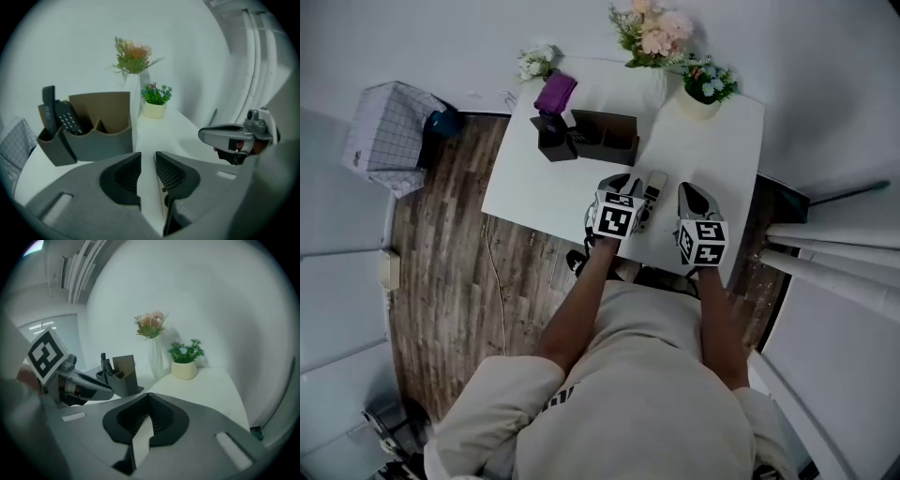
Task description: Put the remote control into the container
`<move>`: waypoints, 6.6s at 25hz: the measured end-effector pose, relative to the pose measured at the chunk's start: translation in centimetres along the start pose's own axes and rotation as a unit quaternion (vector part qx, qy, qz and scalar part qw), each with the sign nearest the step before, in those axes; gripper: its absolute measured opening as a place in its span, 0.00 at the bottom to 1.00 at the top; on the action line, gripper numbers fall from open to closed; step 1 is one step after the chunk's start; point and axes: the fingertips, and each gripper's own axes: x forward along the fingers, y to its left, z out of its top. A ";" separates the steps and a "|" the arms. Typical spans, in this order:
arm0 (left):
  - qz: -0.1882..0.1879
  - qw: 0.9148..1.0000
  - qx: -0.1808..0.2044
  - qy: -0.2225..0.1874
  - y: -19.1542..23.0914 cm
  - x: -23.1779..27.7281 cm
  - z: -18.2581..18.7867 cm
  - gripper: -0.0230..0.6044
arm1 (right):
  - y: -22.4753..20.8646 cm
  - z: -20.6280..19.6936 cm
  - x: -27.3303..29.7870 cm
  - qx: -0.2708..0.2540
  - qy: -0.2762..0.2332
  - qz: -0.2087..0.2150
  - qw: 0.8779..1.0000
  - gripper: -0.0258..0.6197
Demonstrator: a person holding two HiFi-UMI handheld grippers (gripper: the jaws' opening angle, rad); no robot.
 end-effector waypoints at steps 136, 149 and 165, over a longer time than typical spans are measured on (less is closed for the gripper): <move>0.085 0.980 -0.038 -0.175 11.1 -11.1 1.5 0.40 | 13.0 5.7 2.2 -0.052 -0.051 0.069 0.995 0.04; 0.044 0.983 -0.024 -0.176 9.9 -18.5 -5.9 0.39 | 17.6 2.0 -1.9 -0.002 -0.075 -0.017 0.997 0.15; -0.003 0.986 0.030 -0.165 8.7 -21.2 -12.6 0.34 | 25.1 -5.8 -4.6 -0.066 -0.059 -0.072 0.993 0.24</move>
